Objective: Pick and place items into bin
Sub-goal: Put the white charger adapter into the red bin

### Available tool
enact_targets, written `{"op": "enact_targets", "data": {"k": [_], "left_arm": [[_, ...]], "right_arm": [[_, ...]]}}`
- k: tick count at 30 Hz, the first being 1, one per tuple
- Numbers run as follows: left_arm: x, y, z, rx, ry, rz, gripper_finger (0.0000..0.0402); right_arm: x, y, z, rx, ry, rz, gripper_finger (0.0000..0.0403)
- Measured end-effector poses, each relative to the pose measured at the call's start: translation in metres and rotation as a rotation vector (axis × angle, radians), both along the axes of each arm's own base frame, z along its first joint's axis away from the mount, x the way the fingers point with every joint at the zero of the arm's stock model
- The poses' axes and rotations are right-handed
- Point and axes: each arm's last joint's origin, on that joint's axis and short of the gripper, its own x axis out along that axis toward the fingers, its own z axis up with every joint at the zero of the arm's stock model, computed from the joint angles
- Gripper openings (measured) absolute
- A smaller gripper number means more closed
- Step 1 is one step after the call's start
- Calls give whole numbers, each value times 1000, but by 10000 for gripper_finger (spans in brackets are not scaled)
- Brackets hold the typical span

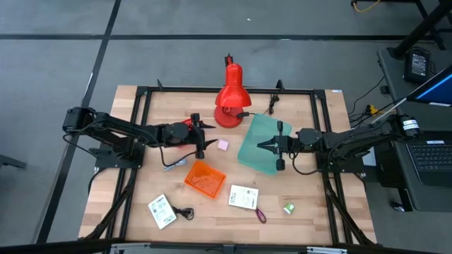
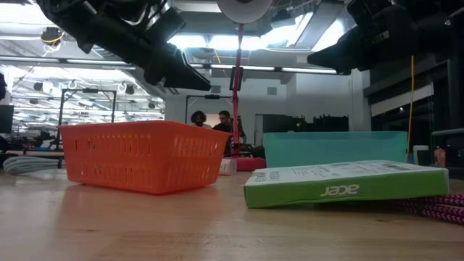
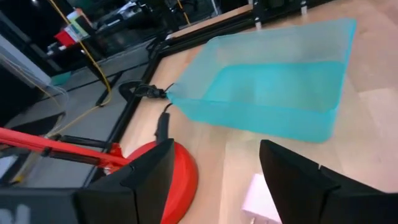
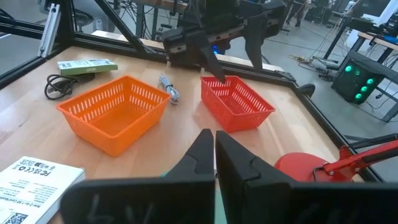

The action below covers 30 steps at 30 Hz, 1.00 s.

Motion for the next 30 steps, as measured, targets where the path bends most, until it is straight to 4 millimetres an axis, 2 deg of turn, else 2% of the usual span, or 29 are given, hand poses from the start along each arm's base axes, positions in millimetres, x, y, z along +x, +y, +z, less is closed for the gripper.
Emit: {"op": "enact_targets", "data": {"k": [8, 15, 20, 26, 30], "left_arm": [[1, -1, 0, -72, -17, -51, 225], [5, 9, 6, -168, -8, -67, 209], [20, 15, 5, -192, 8, -86, 206], [47, 22, -7, -214, 113, -108, 211], [64, 24, -8, -247, 184, -160, 214]], "right_arm": [[0, 0, 0, 0, 0, 0, 0], [0, 0, 0, -1, 0, 0, 1], [0, 0, 0, -2, -2, 0, 1], [0, 0, 0, -2, -2, 0, 1], [0, 0, 0, -3, -2, 1, 1]]}}
